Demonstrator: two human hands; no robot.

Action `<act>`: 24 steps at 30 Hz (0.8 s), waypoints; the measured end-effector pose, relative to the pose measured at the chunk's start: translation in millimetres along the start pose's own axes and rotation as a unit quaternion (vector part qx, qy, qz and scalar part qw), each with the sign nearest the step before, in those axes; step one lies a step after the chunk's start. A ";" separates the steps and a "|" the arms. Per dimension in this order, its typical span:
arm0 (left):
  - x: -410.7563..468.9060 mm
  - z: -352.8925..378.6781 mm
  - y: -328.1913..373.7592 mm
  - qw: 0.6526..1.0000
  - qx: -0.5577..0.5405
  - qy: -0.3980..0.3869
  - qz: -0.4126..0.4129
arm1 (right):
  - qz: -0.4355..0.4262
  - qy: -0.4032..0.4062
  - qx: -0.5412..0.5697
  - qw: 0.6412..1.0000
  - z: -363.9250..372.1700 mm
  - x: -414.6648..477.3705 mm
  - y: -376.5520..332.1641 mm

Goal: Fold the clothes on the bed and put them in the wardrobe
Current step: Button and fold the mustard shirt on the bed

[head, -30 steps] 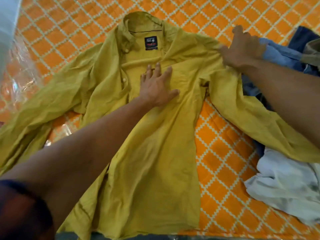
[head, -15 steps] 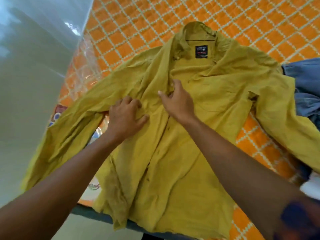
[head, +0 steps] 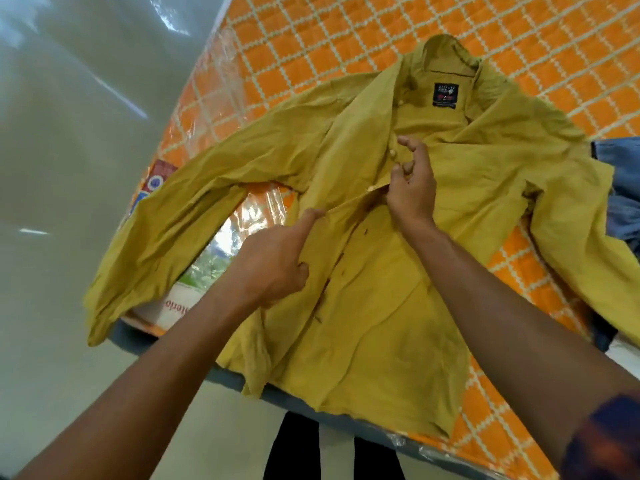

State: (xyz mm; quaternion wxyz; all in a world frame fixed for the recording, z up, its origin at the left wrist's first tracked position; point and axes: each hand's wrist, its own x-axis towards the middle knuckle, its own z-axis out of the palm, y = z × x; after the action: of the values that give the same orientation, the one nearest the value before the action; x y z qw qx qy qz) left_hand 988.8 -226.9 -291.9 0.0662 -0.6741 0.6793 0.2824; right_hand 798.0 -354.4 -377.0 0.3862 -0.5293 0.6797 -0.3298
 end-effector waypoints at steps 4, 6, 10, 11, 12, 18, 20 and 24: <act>-40.1 5.0 -0.8 0.993 0.084 -0.072 -0.039 | 0.077 -0.092 0.048 0.992 6.2 -13.4 -4.1; -55.1 4.9 -5.3 0.992 0.033 -0.099 -0.072 | 0.034 -0.145 -0.008 0.989 -0.2 -33.3 -4.5; -82.1 -2.8 -9.0 0.992 0.008 0.041 -0.117 | -0.176 -0.343 -0.200 0.901 -14.4 -100.4 7.5; -87.9 -4.0 -10.0 0.988 0.003 0.100 -0.117 | -0.201 -0.408 -0.235 0.859 -16.1 -119.8 11.7; -91.3 -6.6 -11.1 0.983 0.000 0.143 -0.115 | -0.206 -0.465 -0.267 0.818 -15.8 -136.7 16.0; -100.2 -13.8 24.3 0.990 -0.002 0.063 -0.124 | -0.208 -0.577 -0.488 0.621 -36.4 -179.6 -8.8; -103.1 -8.4 49.3 0.993 0.043 0.011 -0.106 | -0.185 -0.615 -0.522 0.562 -61.2 -181.0 -33.7; -102.8 14.4 99.7 0.996 0.035 -0.062 -0.054 | -0.115 -0.702 -0.575 0.404 -119.5 -193.9 -47.5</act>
State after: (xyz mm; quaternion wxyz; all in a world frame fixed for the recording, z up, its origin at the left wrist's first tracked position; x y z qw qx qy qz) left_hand 898.1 -136.6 -226.2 0.1467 -0.6880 0.6463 0.2957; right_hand 743.1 -171.4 -244.3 0.2906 -0.7456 0.1327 0.5848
